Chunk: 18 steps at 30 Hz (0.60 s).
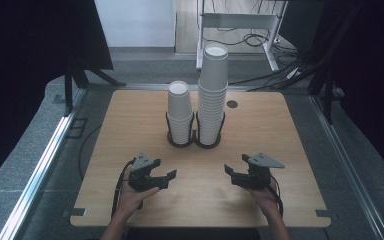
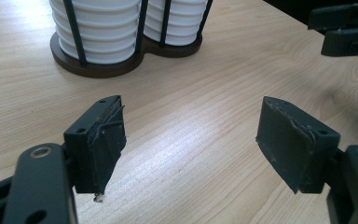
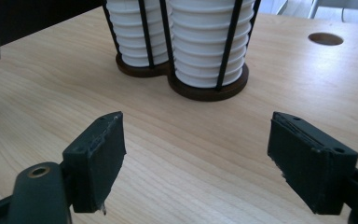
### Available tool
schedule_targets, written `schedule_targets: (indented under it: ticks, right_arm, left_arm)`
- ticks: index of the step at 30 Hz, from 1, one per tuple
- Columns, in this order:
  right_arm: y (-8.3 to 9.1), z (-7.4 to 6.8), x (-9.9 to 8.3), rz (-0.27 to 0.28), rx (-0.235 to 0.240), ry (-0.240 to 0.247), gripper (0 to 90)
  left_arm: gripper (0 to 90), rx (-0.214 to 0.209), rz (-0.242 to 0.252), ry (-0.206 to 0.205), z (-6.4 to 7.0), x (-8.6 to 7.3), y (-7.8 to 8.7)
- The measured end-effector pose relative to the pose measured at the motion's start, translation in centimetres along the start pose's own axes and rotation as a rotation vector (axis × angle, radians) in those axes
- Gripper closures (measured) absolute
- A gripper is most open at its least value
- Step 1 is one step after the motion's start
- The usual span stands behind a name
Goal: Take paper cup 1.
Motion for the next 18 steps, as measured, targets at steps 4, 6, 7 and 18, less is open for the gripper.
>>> schedule_targets:
  ticks: [4,6,7,18]
  right_arm:
    - [0.2,0.0,0.0,0.003,0.004,0.016,20.5]
    - [0.2,-0.1,-0.1,-0.006,0.004,0.017,20.6]
    - [0.2,-0.2,-0.2,-0.011,0.007,0.023,20.7]
    - [0.0,-1.5,1.4,0.032,0.029,0.051,29.1]
  left_arm:
    - [22.2,0.016,-0.002,-0.012,-0.1,-0.1,0.0]
    - [22.2,0.011,-0.006,-0.009,-0.1,-0.2,0.0]
    - [22.2,0.010,-0.006,-0.009,-0.2,-0.2,0.1]
    - [22.1,0.018,0.014,-0.013,-0.7,-0.2,1.3]
Point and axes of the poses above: each handheld gripper's, and its own axes: y roughly backward along the jaws, x roughly out of its top, z roughly to its right, the point moved 8 cm from there along -y, roughly forward along the jaws, and after that the axes turned 14 degrees about x, right-handed, at the moved point
